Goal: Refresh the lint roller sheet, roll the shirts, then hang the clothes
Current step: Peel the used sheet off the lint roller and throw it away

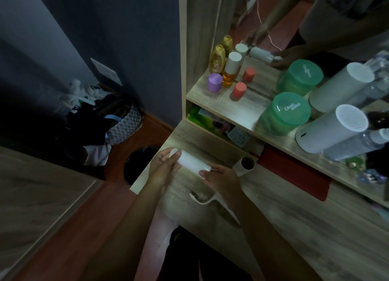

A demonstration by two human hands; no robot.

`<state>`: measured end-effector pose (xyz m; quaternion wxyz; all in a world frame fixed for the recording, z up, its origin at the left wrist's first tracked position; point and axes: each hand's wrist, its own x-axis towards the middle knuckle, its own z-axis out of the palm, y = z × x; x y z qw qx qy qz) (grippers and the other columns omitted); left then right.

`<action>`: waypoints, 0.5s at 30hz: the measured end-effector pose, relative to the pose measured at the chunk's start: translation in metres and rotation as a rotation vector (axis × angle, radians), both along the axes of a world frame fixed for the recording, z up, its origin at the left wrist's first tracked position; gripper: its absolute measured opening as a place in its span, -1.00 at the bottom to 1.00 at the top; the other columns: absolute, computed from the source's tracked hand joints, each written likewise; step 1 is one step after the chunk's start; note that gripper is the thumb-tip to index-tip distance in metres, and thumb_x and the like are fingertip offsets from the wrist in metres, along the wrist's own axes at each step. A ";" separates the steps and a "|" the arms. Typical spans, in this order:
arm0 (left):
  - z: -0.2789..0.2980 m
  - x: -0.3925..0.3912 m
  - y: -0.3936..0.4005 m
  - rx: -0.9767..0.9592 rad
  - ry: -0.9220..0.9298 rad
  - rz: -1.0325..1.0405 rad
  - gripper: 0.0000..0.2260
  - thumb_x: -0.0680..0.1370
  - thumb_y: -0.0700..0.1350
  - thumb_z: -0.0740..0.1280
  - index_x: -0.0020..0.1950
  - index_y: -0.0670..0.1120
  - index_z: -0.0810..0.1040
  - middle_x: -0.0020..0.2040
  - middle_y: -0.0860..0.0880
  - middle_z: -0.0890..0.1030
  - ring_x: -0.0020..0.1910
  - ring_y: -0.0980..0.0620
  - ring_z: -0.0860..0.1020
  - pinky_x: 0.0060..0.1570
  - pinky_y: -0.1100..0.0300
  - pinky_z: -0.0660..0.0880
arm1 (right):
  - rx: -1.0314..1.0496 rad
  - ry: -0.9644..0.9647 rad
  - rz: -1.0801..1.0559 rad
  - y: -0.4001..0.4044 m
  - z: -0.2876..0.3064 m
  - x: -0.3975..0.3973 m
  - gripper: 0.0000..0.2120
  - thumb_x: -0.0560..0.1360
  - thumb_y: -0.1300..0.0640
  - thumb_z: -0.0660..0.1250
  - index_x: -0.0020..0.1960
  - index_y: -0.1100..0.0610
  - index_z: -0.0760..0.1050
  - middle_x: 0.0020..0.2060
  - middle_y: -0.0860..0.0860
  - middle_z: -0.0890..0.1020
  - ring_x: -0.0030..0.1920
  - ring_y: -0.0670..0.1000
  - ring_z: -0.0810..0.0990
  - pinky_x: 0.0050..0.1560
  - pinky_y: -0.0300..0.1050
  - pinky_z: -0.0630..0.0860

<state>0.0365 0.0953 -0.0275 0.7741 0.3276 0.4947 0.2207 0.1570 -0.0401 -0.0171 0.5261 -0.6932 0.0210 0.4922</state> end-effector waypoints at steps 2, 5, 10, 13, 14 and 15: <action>-0.001 0.000 -0.007 0.040 0.026 0.080 -0.64 0.44 -0.23 0.45 0.22 -0.18 0.53 0.09 -0.15 0.63 0.04 -0.05 0.64 0.02 0.12 0.60 | -0.010 -0.011 -0.002 0.001 -0.002 -0.002 -0.69 0.34 0.27 0.54 0.03 0.12 0.57 -0.03 0.12 0.66 -0.08 0.05 0.68 -0.05 -0.11 0.63; -0.002 0.000 -0.016 0.128 0.100 0.198 -0.72 0.43 -0.26 0.46 0.12 -0.14 0.57 -0.02 -0.09 0.65 -0.06 0.00 0.63 -0.07 0.17 0.61 | -0.073 -0.127 0.060 0.003 -0.006 -0.004 -0.62 0.32 0.21 0.56 0.11 0.15 0.59 0.00 0.12 0.67 -0.08 0.04 0.68 -0.01 -0.07 0.63; -0.024 -0.011 -0.012 0.374 0.311 0.120 -0.82 0.45 -0.27 0.43 0.03 -0.13 0.62 -0.06 0.01 0.65 -0.08 0.09 0.60 -0.06 0.22 0.57 | -0.085 -0.132 0.054 -0.003 -0.002 0.000 -0.57 0.36 0.24 0.52 0.20 0.22 0.53 0.04 0.13 0.63 -0.06 0.03 0.65 -0.15 -0.20 0.60; -0.039 -0.021 -0.009 0.571 0.419 -0.063 -0.82 0.48 -0.22 0.41 0.07 -0.13 0.65 0.00 0.01 0.66 -0.04 0.16 0.59 -0.02 0.39 0.50 | -0.064 -0.091 0.042 -0.007 0.002 0.002 -0.57 0.38 0.26 0.50 0.22 0.23 0.51 0.00 0.10 0.60 -0.10 -0.01 0.63 -0.18 -0.23 0.58; -0.041 -0.023 -0.009 0.611 0.439 -0.100 -0.82 0.49 -0.20 0.40 0.09 -0.12 0.65 0.01 0.01 0.66 -0.02 0.15 0.59 -0.05 0.47 0.46 | -0.058 -0.069 0.031 -0.008 0.003 0.002 -0.56 0.38 0.26 0.50 0.23 0.24 0.50 -0.01 0.09 0.59 -0.10 0.00 0.64 -0.16 -0.22 0.59; -0.041 -0.023 -0.008 0.644 0.464 -0.131 -0.82 0.50 -0.19 0.39 0.10 -0.11 0.65 0.02 0.02 0.66 -0.01 0.15 0.59 -0.06 0.51 0.42 | -0.047 -0.039 0.010 -0.009 0.004 0.002 -0.55 0.38 0.27 0.51 0.23 0.26 0.49 0.01 0.11 0.59 -0.09 0.01 0.64 -0.17 -0.22 0.59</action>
